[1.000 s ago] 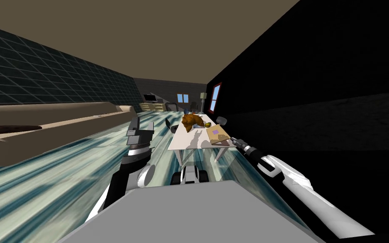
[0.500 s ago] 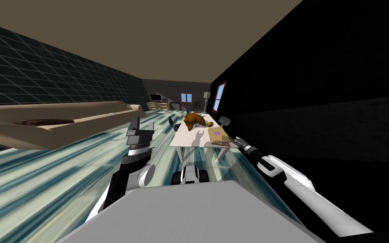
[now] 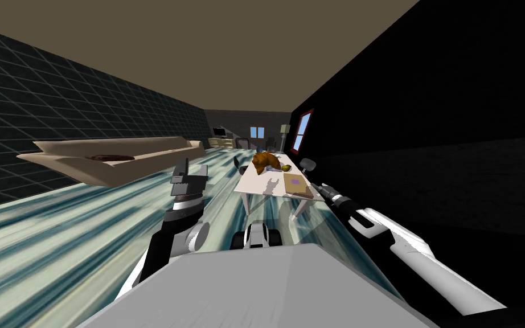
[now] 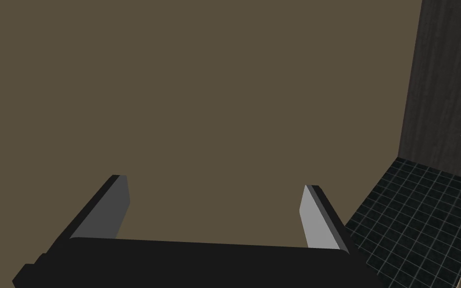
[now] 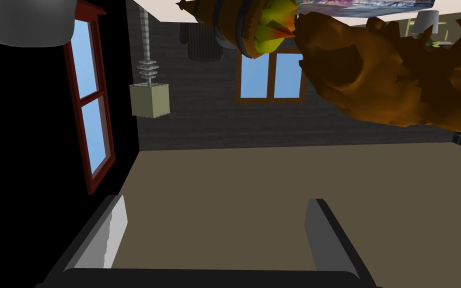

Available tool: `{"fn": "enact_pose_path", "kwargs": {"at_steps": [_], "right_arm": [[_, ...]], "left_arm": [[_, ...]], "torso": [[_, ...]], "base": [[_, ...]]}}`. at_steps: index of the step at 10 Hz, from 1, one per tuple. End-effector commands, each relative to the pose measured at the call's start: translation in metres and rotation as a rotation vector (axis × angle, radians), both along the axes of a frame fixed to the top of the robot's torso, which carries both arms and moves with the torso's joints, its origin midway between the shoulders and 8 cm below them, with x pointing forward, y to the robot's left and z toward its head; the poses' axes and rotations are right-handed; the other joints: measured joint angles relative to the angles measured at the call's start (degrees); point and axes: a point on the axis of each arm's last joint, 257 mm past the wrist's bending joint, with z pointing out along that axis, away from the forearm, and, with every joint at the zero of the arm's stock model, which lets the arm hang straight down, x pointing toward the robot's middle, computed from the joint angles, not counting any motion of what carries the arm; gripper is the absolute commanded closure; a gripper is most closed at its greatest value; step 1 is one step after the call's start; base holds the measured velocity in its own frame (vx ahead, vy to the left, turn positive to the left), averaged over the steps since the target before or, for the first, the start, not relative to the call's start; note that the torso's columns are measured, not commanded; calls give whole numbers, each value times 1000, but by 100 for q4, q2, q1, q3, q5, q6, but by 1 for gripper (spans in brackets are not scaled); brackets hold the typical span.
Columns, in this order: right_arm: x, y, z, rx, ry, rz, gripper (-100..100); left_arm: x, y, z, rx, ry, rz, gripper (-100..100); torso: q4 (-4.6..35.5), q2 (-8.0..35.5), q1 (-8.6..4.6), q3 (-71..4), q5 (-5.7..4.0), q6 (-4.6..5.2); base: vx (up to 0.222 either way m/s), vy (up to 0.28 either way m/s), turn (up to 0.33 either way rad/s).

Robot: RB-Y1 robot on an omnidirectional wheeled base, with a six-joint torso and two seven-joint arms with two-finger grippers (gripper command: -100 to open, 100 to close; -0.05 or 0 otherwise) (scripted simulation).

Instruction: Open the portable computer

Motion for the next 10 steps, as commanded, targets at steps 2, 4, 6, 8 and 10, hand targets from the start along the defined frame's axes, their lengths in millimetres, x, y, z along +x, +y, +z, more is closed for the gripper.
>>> {"fn": "enact_pose_path", "kwargs": {"at_steps": [2,4,6,8,10], "right_arm": [[-3,-10,10,3,8,-55,-100],[-4,-13,18,9,14,-82,-100],[-4,-15,18,8,15,-86,-100],[-4,-15,17,7,16,-89,0],[-4,-15,17,7,16,-90,0]], "left_arm": [[0,0,0,0,0,0,0],[0,0,0,0,0,0,0],[0,0,0,0,0,0,0],[0,0,0,0,0,0,0],[0,0,0,0,0,0,0]], "torso": [[1,6,0,3,0,-9],[-2,-7,-7,-5,-2,-7],[1,3,-8,2,-3,-1],[-4,-13,2,-9,1,-6],[-1,-3,-3,-3,0,-6]], "base": [[-92,-23,174],[-72,-31,184],[-55,-23,44],[-4,-2,-1],[0,0,0]]}}
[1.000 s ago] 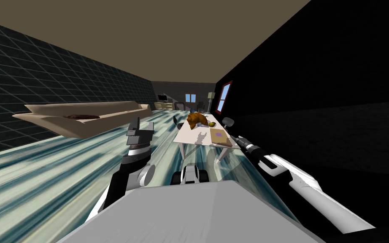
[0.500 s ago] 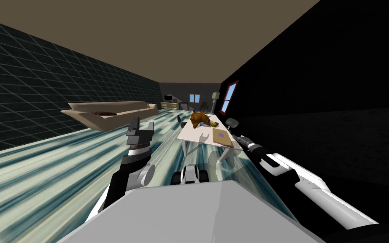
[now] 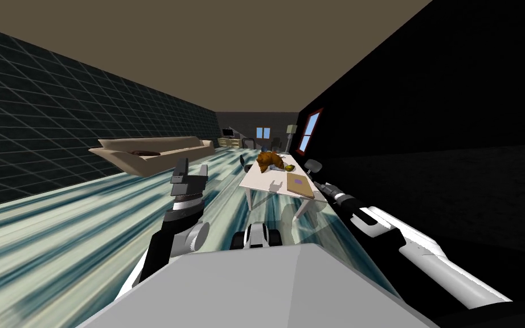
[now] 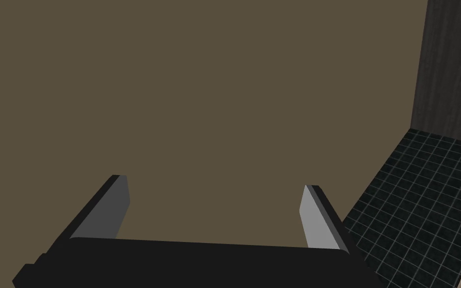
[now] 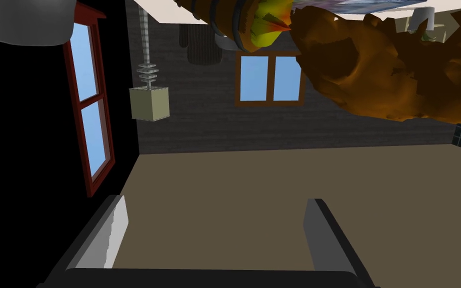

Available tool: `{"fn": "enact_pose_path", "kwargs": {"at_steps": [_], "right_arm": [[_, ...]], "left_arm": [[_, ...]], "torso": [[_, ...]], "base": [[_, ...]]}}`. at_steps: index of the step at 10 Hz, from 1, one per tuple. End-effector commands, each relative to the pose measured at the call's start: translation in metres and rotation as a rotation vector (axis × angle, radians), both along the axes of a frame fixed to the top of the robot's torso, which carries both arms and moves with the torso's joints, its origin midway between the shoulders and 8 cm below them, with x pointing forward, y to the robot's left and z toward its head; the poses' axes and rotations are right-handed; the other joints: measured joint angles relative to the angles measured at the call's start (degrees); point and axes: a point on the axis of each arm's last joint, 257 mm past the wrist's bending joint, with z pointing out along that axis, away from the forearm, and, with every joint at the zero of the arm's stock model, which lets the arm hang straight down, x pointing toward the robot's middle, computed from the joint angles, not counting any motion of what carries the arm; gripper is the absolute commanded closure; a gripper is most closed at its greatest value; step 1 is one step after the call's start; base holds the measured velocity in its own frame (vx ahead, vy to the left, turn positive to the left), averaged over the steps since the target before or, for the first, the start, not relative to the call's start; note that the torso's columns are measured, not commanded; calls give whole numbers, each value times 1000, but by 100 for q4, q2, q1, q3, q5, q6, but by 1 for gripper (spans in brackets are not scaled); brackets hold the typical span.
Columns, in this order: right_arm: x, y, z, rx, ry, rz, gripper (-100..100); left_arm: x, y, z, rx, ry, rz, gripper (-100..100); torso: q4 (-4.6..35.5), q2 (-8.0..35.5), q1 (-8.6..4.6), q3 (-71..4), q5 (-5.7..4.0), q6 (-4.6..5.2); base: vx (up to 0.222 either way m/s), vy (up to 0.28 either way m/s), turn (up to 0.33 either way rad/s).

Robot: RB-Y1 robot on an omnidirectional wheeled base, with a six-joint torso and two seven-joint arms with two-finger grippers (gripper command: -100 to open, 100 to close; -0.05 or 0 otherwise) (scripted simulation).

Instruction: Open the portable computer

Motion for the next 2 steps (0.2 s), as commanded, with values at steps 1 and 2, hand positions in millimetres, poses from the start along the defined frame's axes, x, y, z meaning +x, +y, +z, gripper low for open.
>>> {"fn": "enact_pose_path", "kwargs": {"at_steps": [1,2], "right_arm": [[0,0,0,0,0,0,0],[0,0,0,0,0,0,0]], "left_arm": [[0,0,0,0,0,0,0],[0,0,0,0,0,0,0]], "torso": [[1,5,-2,3,-1,0],[2,7,-2,4,-1,0]], "base": [[0,0,0],[0,0,0]]}}
